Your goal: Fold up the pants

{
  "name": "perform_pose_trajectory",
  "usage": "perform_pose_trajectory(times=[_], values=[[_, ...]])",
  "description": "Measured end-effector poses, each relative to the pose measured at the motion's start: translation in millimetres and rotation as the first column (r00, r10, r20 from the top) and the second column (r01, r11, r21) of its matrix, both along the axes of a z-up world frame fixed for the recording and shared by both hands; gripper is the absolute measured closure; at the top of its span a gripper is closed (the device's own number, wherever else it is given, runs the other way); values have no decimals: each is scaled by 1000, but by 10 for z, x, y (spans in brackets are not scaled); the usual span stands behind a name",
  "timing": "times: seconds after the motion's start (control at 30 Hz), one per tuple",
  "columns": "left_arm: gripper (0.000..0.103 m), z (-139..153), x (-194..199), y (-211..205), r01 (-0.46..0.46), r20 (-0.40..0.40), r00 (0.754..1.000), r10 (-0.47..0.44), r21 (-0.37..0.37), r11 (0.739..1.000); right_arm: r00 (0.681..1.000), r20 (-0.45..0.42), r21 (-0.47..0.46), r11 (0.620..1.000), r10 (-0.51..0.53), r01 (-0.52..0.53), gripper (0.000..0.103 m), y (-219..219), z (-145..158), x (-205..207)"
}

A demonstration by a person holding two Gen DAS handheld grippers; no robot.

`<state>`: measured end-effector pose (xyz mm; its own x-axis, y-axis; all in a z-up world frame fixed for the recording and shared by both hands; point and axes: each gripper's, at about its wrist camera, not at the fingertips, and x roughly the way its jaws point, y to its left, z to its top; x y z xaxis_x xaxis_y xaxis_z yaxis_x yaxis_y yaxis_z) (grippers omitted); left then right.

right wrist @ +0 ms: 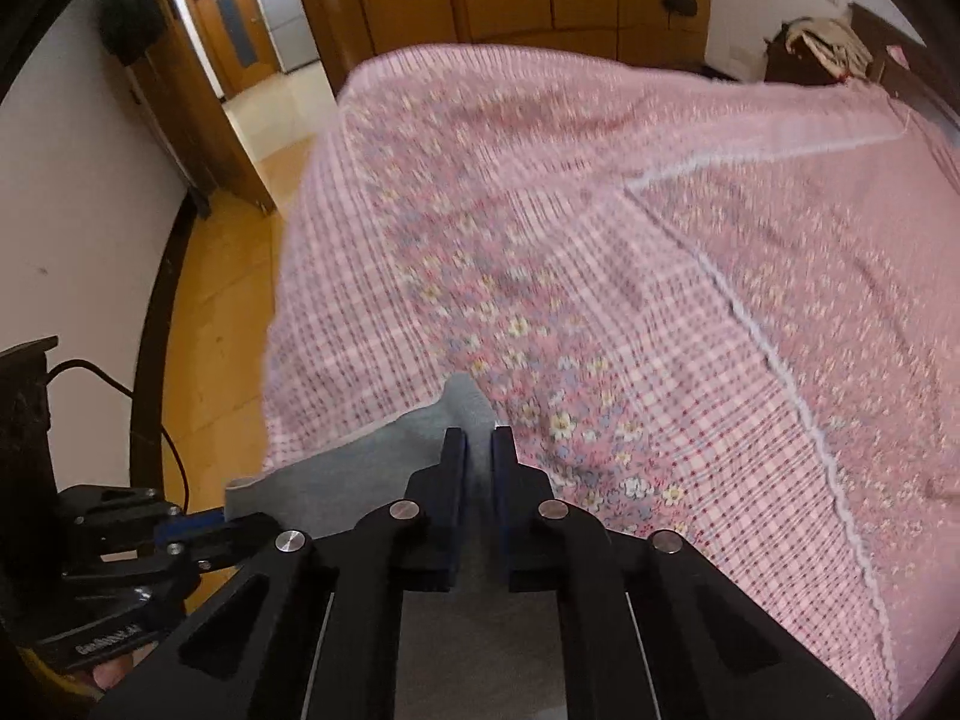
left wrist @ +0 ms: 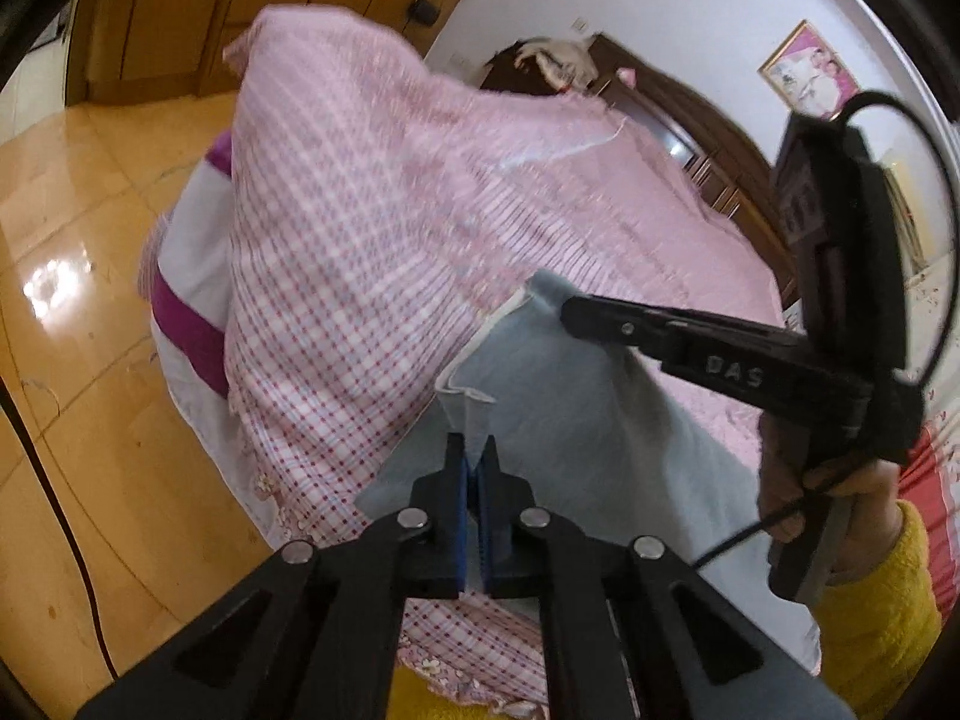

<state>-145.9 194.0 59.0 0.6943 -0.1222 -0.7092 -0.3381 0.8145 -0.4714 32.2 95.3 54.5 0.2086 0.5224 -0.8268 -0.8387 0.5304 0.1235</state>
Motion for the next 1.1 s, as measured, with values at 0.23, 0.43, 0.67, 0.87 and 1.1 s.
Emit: perform_pose_trajectory(times=[0.23, 0.43, 0.67, 0.87, 1.1], values=[[101, -183, -32, -2, 1, -71, 997, 1, 27, 1000, 1000, -12, -48, 999, 13, -13, 94, 197, -255, -22], [100, -418, -37, 17, -1, -150, 989, 8, 46, 999, 1000, -21, -103, 995, -19, 16, 94, 292, -526, 9], [99, -407, -128, 136, -47, -204, 976, 82, 169, 984, 987, -75, 27, 989, -143, 145, 87, -17, -193, 117], [89, -147, -68, 95, -15, -141, 989, 49, 229, 973, 962, -72, 119, 955, -263, 271, 81, -676, 128, -19], [74, 69, 171, -277, 98, -94, 993, -75, 272, 957, 895, -75, 140, 884, -440, 446, 80, -1615, 248, -224]])
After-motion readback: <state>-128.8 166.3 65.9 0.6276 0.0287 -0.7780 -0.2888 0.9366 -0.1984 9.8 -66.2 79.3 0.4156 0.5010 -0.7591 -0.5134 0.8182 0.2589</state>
